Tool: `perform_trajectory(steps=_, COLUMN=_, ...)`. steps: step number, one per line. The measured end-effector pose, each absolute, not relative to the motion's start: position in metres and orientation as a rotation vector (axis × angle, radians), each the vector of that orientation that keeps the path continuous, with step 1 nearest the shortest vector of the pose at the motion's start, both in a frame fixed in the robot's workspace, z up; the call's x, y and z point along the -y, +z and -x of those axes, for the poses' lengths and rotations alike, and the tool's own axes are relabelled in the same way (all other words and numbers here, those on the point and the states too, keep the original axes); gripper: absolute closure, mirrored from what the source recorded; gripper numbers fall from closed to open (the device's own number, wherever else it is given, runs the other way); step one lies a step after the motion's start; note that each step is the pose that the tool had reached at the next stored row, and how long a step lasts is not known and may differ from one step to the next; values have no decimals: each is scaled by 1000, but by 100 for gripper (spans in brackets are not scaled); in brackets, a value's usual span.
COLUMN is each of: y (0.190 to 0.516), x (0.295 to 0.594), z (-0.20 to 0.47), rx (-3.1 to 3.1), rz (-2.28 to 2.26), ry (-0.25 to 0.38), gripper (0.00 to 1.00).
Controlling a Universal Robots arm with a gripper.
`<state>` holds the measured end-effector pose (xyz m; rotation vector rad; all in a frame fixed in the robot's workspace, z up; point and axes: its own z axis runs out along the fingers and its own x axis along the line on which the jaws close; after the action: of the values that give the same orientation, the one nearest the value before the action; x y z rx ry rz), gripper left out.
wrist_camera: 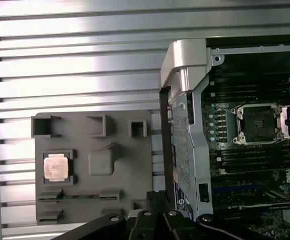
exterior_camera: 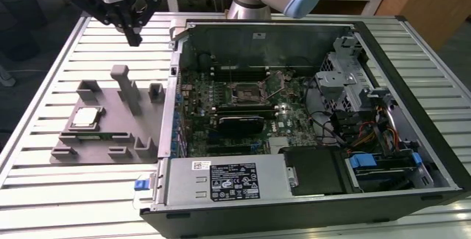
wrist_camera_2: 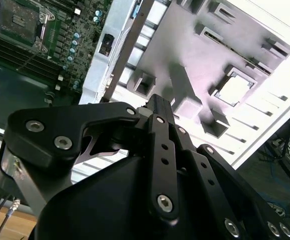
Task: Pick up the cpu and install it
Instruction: 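Reach for the cpu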
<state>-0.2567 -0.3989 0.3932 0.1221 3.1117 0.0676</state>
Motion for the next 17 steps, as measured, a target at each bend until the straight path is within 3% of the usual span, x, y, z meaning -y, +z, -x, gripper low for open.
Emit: perform_trajectory(steps=17, y=390, x=399, z=276, rx=-3112, rz=-123, ry=68, gripper=89)
